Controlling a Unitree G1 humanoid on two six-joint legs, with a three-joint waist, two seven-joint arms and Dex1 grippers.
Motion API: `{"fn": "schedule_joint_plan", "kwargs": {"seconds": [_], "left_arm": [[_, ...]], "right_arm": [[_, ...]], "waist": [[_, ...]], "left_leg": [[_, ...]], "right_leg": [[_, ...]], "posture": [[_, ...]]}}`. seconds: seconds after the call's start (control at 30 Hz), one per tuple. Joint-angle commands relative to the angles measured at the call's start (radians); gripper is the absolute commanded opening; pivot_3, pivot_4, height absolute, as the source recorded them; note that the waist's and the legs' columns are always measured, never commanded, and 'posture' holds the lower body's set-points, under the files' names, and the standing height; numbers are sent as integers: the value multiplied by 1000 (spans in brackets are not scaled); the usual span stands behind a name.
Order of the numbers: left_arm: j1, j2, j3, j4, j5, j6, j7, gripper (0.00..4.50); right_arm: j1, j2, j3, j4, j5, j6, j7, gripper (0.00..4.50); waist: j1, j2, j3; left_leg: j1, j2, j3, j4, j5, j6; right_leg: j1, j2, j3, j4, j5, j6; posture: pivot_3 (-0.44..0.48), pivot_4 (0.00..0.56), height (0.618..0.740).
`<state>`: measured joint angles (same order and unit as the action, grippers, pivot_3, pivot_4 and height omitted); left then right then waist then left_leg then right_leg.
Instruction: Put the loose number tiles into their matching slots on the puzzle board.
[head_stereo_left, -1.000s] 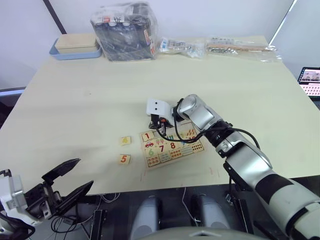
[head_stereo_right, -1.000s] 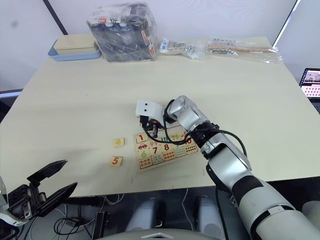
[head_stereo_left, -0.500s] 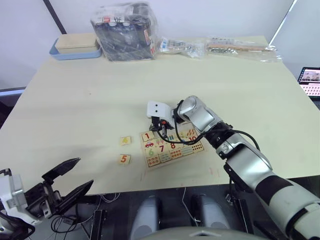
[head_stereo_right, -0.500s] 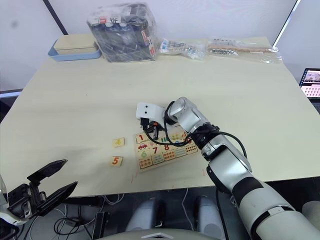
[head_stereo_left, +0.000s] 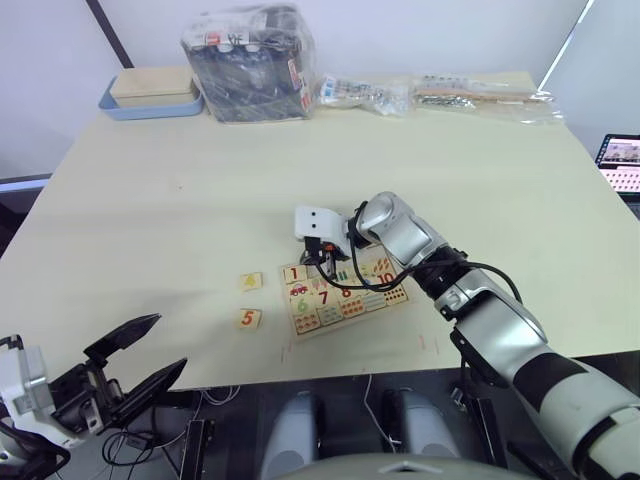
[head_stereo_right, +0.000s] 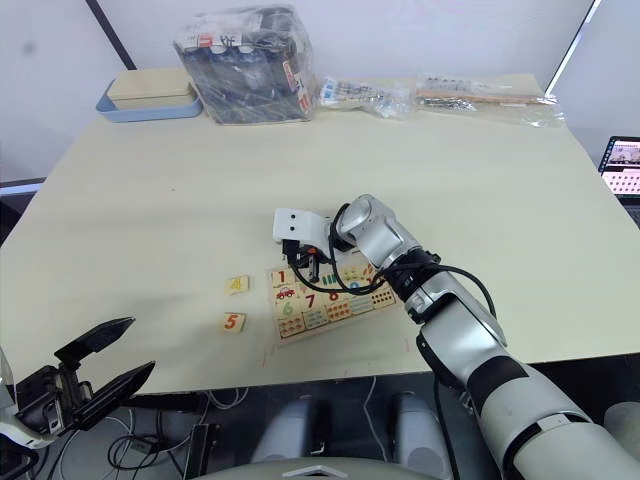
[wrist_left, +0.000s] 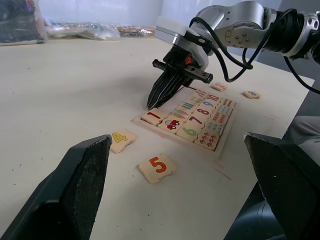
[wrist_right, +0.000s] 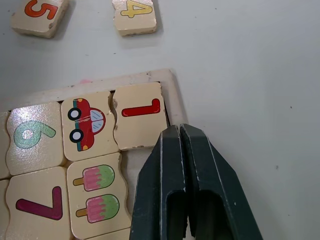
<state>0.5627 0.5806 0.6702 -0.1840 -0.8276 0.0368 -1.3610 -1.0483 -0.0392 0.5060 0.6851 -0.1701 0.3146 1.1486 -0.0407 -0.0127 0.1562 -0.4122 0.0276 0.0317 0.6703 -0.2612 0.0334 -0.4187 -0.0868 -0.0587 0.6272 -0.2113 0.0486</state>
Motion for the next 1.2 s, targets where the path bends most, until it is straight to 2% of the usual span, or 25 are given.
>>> {"fn": "schedule_joint_plan", "kwargs": {"seconds": [0.03,0.53,0.7,0.83,0.9,1.0,1.2], "left_arm": [[6,10,36,-20,-16,-3,-4,4500],[-11,8,22,-14,-9,-3,-3,4500],[-7,4,24,-18,-10,-3,0,4500],[-5,-4,20,-23,-6,-5,11,4500],[-2,-11,18,-25,-6,-4,20,4500],[3,-19,9,-27,0,-3,30,4500],[8,-23,2,-50,3,8,59,4500]], "right_arm": [[2,-3,1,-36,1,2,6,55],[-3,-5,-32,-50,29,-22,-22,55],[29,-11,-53,-113,71,-22,-11,55],[126,-44,-122,-258,156,-35,-10,55],[205,-64,-176,-355,256,-44,43,55],[315,-123,-218,-474,313,-85,61,55],[513,-266,-357,-721,494,15,64,55]], "waist": [[0,0,0],[0,0,0],[0,0,0],[5,0,0],[6,0,0],[7,0,0],[9,-3,-2]], "left_leg": [[0,0,0,0,0,0],[0,0,0,0,0,0],[0,0,0,0,0,0],[0,0,0,0,0,0],[0,0,0,0,0,0],[0,0,-1,0,-2,4],[2,0,0,0,-2,4]], "right_leg": [[0,0,0,0,0,0],[0,0,0,0,0,0],[0,0,0,0,0,0],[0,0,0,0,0,0],[1,0,0,0,0,0],[2,0,0,-1,0,0],[2,0,1,0,0,0]], "posture": [[0,150,740],[0,150,740],[0,150,740],[0,150,740],[0,150,740],[0,150,740],[0,150,740]]}}
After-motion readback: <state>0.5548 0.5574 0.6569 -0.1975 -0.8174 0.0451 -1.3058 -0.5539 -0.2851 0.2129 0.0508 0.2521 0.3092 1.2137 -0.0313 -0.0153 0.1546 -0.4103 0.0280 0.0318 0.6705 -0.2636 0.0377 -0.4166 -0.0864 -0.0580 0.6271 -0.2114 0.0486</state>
